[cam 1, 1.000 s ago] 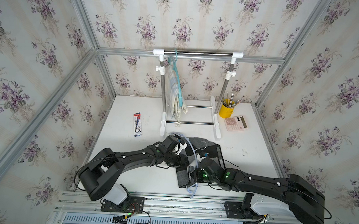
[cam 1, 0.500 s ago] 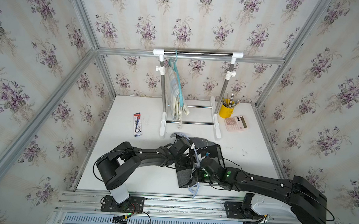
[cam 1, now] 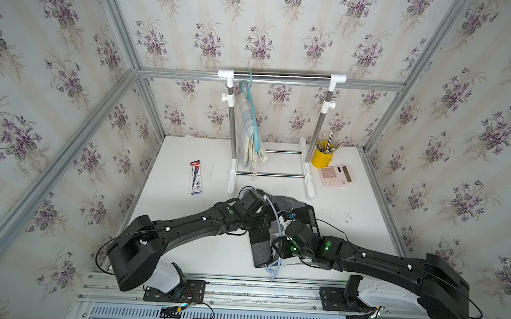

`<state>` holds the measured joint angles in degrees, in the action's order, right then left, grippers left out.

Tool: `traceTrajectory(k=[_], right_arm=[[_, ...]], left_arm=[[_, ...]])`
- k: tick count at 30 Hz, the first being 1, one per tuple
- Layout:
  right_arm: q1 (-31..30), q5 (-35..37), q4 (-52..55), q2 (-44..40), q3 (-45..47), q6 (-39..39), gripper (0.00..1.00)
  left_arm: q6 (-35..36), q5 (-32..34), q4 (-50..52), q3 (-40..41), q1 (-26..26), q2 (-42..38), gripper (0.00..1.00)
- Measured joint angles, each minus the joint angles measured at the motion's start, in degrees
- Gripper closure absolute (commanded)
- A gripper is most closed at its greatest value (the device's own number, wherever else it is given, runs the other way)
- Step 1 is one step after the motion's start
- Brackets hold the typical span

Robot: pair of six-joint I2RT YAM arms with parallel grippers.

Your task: Hang the scarf on the hanger

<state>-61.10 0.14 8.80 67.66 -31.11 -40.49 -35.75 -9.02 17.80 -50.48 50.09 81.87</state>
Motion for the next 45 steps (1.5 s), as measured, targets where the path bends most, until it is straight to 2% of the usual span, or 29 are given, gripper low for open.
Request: traceTrajectory(k=[2,9,19,23,25,31,36,45], right_arm=[[0.0,-0.61,-0.04,-0.57,-0.07,1.68,0.57],[-0.02,-2.97,-3.19,-4.26,1.29,6.36,0.5],[-0.07,-8.31,-12.0,-2.43,1.95,10.71,0.5],[-0.15,-10.75,-14.75,-0.31,1.05,12.44,0.47],[-0.26,-11.89,-16.31,0.26,1.01,13.46,0.46],[-0.24,-15.82,-20.7,2.67,0.68,14.6,0.44],[-0.35,-18.84,-24.13,4.42,0.87,15.06,0.43],[-0.39,-20.68,-26.95,7.15,1.38,15.13,0.43]], left_arm=[[-0.9,1.44,1.31,1.86,-0.24,-3.98,0.45],[-6.6,6.67,-0.48,10.47,-0.57,-17.4,0.36],[-9.4,7.69,-2.51,14.4,-2.08,-22.01,0.34],[-10.56,7.76,-2.73,16.24,-3.5,-27.96,0.25],[-11.3,8.48,-2.73,17.35,-4.11,-32.09,0.17],[-12.5,9.14,-3.61,19.32,-7.32,-41.16,0.13],[-12.52,5.27,-6.93,18.62,-9.81,-39.76,0.12],[-12.9,-0.22,-14.43,14.82,-11.45,-30.36,0.12]])
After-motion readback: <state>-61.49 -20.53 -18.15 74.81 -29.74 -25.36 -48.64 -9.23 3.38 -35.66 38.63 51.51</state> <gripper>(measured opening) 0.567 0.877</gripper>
